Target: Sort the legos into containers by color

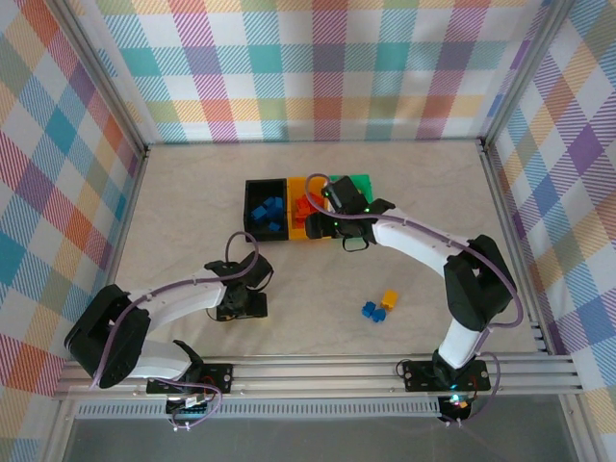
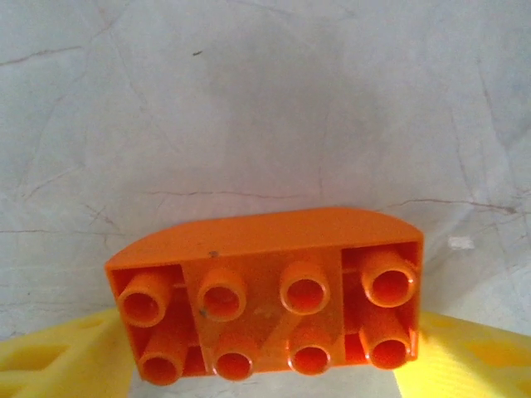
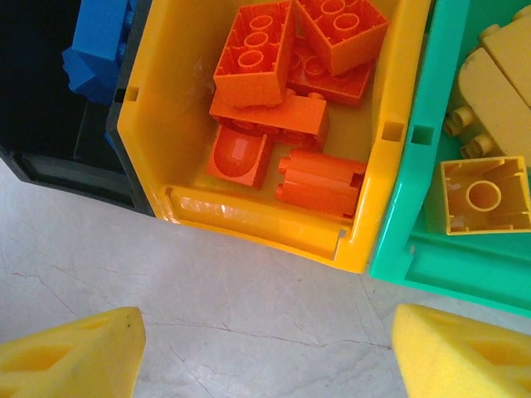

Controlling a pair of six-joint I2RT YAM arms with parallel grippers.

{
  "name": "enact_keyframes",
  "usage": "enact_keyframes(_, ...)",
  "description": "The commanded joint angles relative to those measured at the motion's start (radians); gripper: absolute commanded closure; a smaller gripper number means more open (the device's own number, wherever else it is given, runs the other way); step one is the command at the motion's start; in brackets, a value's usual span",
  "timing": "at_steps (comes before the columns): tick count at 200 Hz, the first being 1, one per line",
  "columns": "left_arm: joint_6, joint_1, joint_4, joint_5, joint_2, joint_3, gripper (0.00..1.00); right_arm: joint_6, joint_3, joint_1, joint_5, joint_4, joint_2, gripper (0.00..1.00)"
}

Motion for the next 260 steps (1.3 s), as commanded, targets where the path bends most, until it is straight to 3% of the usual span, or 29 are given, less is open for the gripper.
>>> enact_keyframes(1, 0.016, -0.003, 0.058, -0.062, 0.054, 0.019, 0.33, 0.009, -0.014, 0.002, 0.006, 0.009, -0.031, 0.22)
enact_keyframes(50, 0.031, -0.003, 0.027, -0.068, 0.019, 0.042, 0.50, 0.007, -0.023, 0.001, 0.012, 0.013, -0.038, 0.22)
enact_keyframes(145, 0.059, -0.007, -0.056, -0.041, -0.042, 0.235, 0.52, 0.018, -0.089, -0.024, 0.031, 0.017, -0.123, 0.22)
enact_keyframes(195, 0.140, -0.006, 0.003, -0.049, 0.222, 0.590, 0.53, 0.030, -0.191, -0.047, 0.041, 0.011, -0.225, 0.21)
enact_keyframes(260, 0.224, 0.065, -0.113, -0.073, 0.698, 1.206, 0.56, 0.024, -0.270, -0.060, 0.050, -0.034, -0.312, 0.21)
